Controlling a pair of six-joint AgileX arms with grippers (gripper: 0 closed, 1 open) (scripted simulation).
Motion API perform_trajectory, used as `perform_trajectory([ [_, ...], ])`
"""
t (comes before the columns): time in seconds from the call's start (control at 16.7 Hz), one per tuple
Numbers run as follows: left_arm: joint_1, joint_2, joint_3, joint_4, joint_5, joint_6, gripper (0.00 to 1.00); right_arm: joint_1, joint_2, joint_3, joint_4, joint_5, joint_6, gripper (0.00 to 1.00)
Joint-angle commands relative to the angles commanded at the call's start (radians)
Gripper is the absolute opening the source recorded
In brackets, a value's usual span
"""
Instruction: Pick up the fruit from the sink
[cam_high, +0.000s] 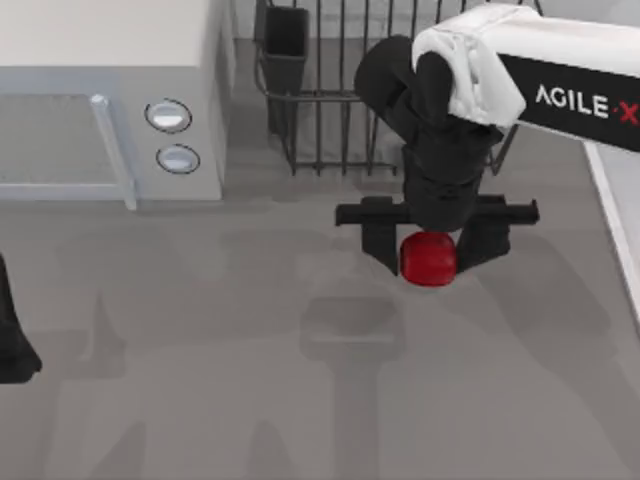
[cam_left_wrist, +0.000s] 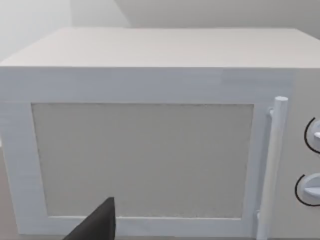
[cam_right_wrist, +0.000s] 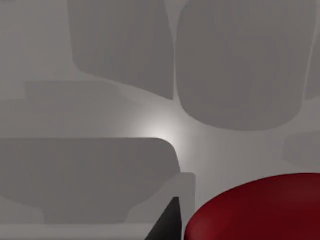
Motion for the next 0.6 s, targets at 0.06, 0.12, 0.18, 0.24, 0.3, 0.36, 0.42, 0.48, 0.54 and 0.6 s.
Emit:
perform_trajectory([
  [0.06, 0.0, 0.0, 0.0, 0.0, 0.0, 0.0, 1.0, 0.0, 0.0, 0.0, 0.0, 0.0, 0.0, 0.08],
  [0.12, 0.0, 0.0, 0.0, 0.0, 0.0, 0.0, 1.0, 0.0, 0.0, 0.0, 0.0, 0.0, 0.0, 0.15],
  [0.18, 0.0, 0.0, 0.0, 0.0, 0.0, 0.0, 1.0, 0.0, 0.0, 0.0, 0.0, 0.0, 0.0, 0.23],
  [0.24, 0.0, 0.0, 0.0, 0.0, 0.0, 0.0, 1.0, 0.0, 0.0, 0.0, 0.0, 0.0, 0.0, 0.3],
  [0.3, 0.0, 0.0, 0.0, 0.0, 0.0, 0.0, 1.0, 0.0, 0.0, 0.0, 0.0, 0.0, 0.0, 0.38],
  [0.36, 0.0, 0.0, 0.0, 0.0, 0.0, 0.0, 1.0, 0.0, 0.0, 0.0, 0.0, 0.0, 0.0, 0.45],
  [0.42, 0.0, 0.0, 0.0, 0.0, 0.0, 0.0, 1.0, 0.0, 0.0, 0.0, 0.0, 0.0, 0.0, 0.53],
  [0.48, 0.0, 0.0, 0.0, 0.0, 0.0, 0.0, 1.0, 0.0, 0.0, 0.0, 0.0, 0.0, 0.0, 0.6],
  [0.54, 0.0, 0.0, 0.0, 0.0, 0.0, 0.0, 1.0, 0.0, 0.0, 0.0, 0.0, 0.0, 0.0, 0.68],
  [0.6, 0.0, 0.0, 0.0, 0.0, 0.0, 0.0, 1.0, 0.0, 0.0, 0.0, 0.0, 0.0, 0.0, 0.75],
])
